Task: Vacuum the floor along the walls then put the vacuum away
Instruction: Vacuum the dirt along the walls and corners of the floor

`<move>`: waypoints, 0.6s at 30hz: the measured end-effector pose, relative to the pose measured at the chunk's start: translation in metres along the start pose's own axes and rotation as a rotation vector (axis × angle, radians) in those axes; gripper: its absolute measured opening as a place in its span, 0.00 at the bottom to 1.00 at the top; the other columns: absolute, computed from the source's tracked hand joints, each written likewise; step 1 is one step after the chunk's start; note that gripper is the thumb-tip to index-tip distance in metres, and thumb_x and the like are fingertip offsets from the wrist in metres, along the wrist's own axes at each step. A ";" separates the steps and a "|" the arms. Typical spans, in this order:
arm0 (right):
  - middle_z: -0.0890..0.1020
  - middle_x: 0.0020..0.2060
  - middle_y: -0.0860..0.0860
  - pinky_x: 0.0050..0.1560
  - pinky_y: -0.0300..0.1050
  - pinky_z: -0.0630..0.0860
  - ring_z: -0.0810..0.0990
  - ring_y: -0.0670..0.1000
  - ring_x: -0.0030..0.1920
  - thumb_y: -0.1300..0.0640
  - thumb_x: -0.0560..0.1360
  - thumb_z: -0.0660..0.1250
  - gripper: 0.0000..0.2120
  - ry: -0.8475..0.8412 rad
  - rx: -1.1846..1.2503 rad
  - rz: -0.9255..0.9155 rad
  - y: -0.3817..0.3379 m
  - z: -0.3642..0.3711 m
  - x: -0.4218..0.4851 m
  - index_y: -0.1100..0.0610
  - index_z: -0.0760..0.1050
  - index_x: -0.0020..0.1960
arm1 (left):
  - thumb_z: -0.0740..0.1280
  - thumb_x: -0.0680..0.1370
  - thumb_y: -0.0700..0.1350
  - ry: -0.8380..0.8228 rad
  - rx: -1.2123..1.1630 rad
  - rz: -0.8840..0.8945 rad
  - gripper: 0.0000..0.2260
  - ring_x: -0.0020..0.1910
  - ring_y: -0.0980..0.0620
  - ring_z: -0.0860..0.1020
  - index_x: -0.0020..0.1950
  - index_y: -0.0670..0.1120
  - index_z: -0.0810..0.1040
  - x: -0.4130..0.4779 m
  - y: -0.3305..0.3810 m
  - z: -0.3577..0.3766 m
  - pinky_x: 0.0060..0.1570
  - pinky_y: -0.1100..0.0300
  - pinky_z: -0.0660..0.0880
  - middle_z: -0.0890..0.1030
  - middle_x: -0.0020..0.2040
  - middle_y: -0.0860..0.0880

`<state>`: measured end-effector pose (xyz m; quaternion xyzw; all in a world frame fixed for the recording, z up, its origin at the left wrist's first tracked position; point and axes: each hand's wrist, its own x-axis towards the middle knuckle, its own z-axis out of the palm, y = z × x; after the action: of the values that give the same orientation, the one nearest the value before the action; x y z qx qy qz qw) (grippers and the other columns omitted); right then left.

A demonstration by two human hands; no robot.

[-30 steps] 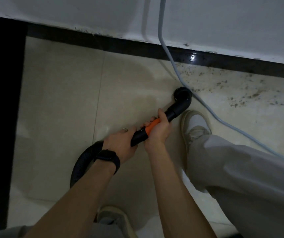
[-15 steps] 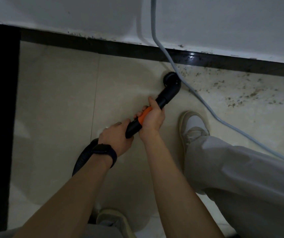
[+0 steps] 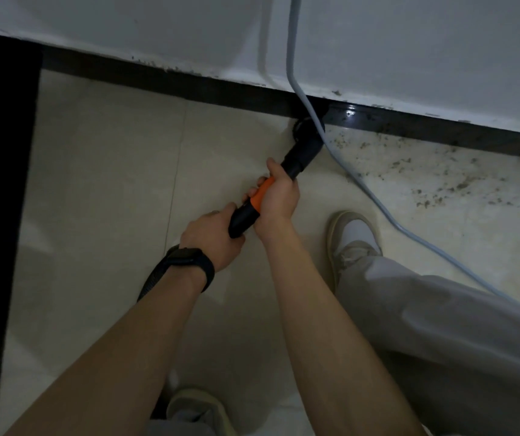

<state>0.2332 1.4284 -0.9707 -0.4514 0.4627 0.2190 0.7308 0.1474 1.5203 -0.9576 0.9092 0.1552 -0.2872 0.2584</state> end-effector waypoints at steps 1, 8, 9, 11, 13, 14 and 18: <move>0.75 0.27 0.51 0.26 0.42 0.73 0.72 0.50 0.23 0.57 0.77 0.72 0.08 -0.004 -0.006 0.002 0.002 0.003 -0.001 0.57 0.74 0.52 | 0.65 0.76 0.48 0.002 -0.002 -0.010 0.08 0.35 0.49 0.75 0.47 0.53 0.66 -0.001 -0.003 -0.001 0.33 0.58 0.72 0.76 0.38 0.51; 0.75 0.28 0.52 0.26 0.41 0.73 0.72 0.50 0.23 0.58 0.76 0.72 0.07 -0.131 -0.179 0.083 0.042 0.055 -0.022 0.57 0.74 0.50 | 0.65 0.77 0.48 0.049 -0.068 -0.191 0.07 0.32 0.53 0.74 0.45 0.52 0.66 -0.025 -0.052 -0.024 0.29 0.59 0.65 0.76 0.36 0.52; 0.75 0.29 0.52 0.26 0.41 0.73 0.72 0.50 0.23 0.58 0.76 0.72 0.07 -0.154 -0.222 0.097 0.050 0.067 -0.026 0.57 0.74 0.50 | 0.65 0.77 0.48 0.065 -0.086 -0.228 0.07 0.32 0.52 0.74 0.45 0.52 0.66 -0.029 -0.061 -0.029 0.29 0.59 0.66 0.76 0.36 0.52; 0.74 0.29 0.52 0.26 0.41 0.73 0.71 0.50 0.22 0.58 0.76 0.72 0.08 -0.201 -0.315 0.116 0.066 0.089 -0.031 0.58 0.74 0.50 | 0.64 0.77 0.48 0.097 -0.136 -0.294 0.06 0.33 0.52 0.75 0.45 0.52 0.66 -0.036 -0.077 -0.037 0.30 0.59 0.68 0.76 0.36 0.52; 0.74 0.29 0.53 0.25 0.40 0.72 0.71 0.50 0.22 0.58 0.76 0.72 0.08 -0.246 -0.407 0.126 0.078 0.109 -0.032 0.59 0.74 0.49 | 0.64 0.77 0.48 0.119 -0.202 -0.353 0.05 0.34 0.52 0.75 0.46 0.52 0.67 -0.041 -0.088 -0.043 0.32 0.59 0.69 0.77 0.37 0.52; 0.74 0.28 0.53 0.25 0.40 0.72 0.71 0.50 0.22 0.58 0.76 0.71 0.07 -0.262 -0.456 0.125 0.083 0.119 -0.032 0.59 0.74 0.49 | 0.64 0.77 0.48 0.131 -0.238 -0.380 0.05 0.35 0.51 0.75 0.47 0.52 0.67 -0.042 -0.092 -0.046 0.32 0.60 0.69 0.76 0.38 0.53; 0.74 0.27 0.52 0.25 0.40 0.71 0.70 0.50 0.21 0.59 0.76 0.71 0.06 -0.323 -0.642 0.132 0.102 0.157 -0.036 0.58 0.74 0.47 | 0.64 0.76 0.49 0.223 -0.387 -0.502 0.06 0.33 0.52 0.73 0.47 0.53 0.67 -0.045 -0.104 -0.052 0.30 0.60 0.66 0.75 0.37 0.54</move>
<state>0.2159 1.6184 -0.9603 -0.5866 0.2772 0.4683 0.5998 0.0898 1.6287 -0.9338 0.8024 0.4532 -0.2060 0.3290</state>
